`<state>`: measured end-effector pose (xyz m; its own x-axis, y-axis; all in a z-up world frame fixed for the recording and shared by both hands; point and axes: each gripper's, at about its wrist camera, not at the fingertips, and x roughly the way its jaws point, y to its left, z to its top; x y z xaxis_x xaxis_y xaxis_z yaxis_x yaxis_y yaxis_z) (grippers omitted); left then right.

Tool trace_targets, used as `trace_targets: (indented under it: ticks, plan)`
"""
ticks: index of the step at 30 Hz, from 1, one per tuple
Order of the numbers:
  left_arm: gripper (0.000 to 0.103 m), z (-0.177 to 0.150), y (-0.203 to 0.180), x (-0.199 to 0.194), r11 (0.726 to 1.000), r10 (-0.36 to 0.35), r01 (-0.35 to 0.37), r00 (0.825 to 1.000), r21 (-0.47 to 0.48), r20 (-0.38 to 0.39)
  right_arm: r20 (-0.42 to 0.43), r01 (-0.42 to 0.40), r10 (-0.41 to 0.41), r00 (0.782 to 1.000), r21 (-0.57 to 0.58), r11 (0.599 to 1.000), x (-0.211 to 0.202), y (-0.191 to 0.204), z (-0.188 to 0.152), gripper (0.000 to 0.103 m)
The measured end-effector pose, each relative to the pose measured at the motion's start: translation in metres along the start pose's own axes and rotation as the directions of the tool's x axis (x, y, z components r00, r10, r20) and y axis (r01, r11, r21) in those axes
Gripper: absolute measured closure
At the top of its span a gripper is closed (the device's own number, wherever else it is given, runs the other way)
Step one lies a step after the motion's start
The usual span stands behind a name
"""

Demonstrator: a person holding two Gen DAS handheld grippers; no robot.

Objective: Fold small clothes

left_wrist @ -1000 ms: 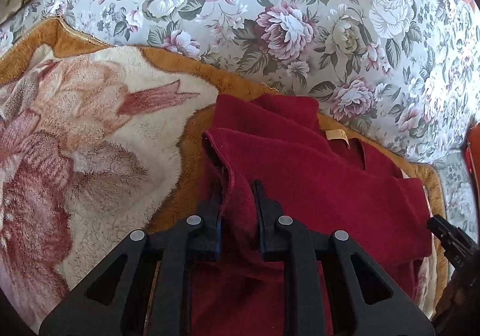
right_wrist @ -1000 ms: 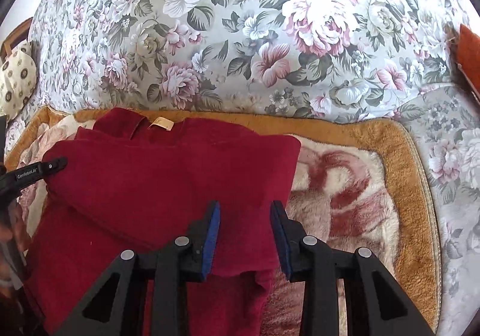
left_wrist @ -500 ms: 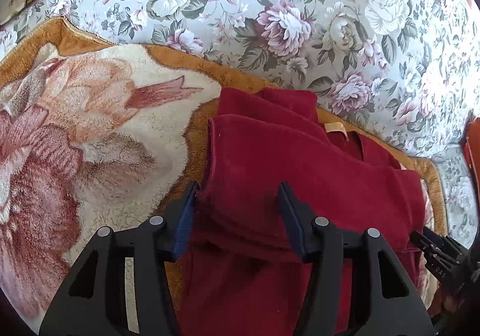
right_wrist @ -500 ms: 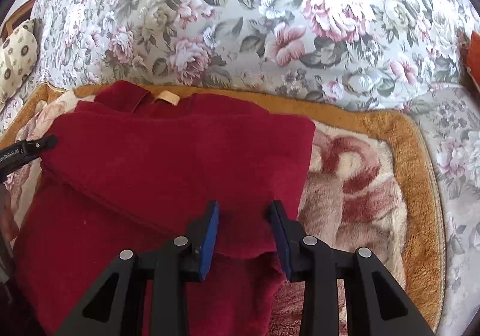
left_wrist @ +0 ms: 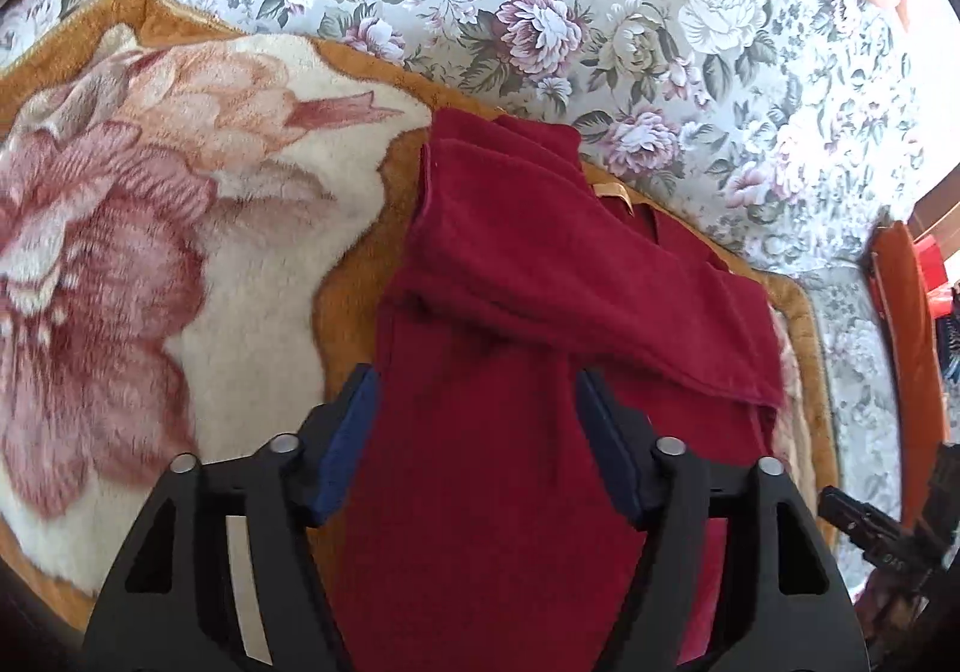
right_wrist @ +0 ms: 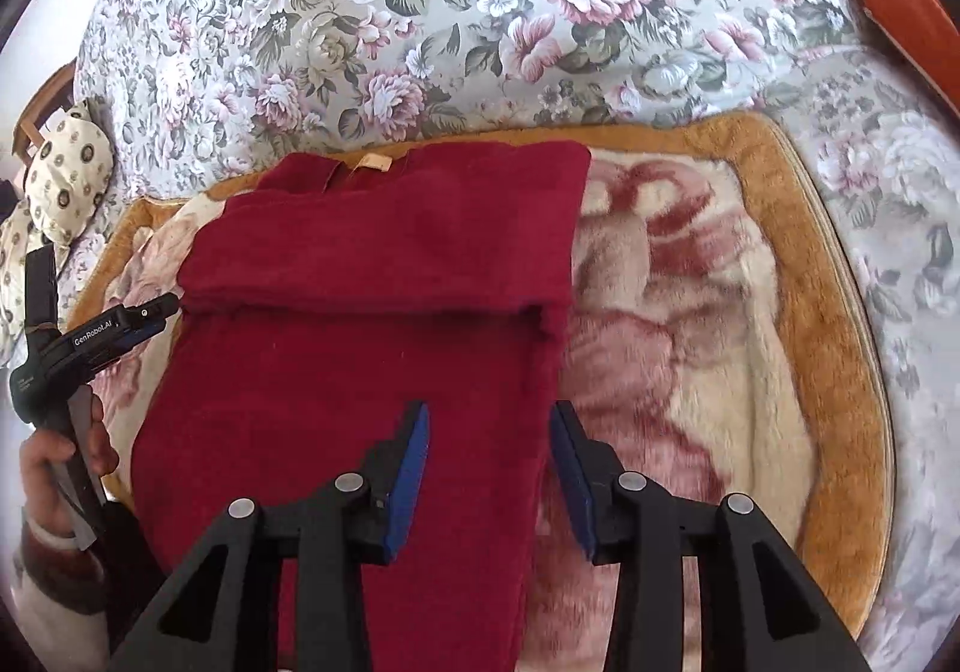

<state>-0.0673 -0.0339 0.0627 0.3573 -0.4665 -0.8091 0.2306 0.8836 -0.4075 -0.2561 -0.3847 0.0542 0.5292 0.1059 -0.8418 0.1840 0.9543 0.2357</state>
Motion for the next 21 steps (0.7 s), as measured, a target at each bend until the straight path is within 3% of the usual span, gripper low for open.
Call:
trace_targets:
  ticks: [2,10,14,21]
  plan:
    - [0.029,-0.022,0.006,-0.021,1.000,-0.004,0.004,1.000,0.001,-0.005,-0.017,-0.039,0.039,0.999,0.005,0.999,-0.009,-0.006,-0.026,0.060]
    - [0.029,-0.093,0.027,-0.067,0.997,0.056,-0.054,0.998,0.060,-0.036,-0.063,-0.050,0.047,0.997,-0.035,0.998,-0.016,0.007,-0.114,0.059]
    - [0.029,-0.124,0.032,-0.069,0.992,0.092,-0.087,0.994,0.093,-0.057,-0.077,-0.015,0.010,0.997,-0.064,0.998,-0.012,0.014,-0.148,0.059]
    - [0.029,-0.165,0.042,-0.061,0.995,0.066,-0.055,0.988,0.077,-0.140,-0.127,-0.079,0.082,0.988,0.032,0.996,0.000,0.000,-0.186,0.057]
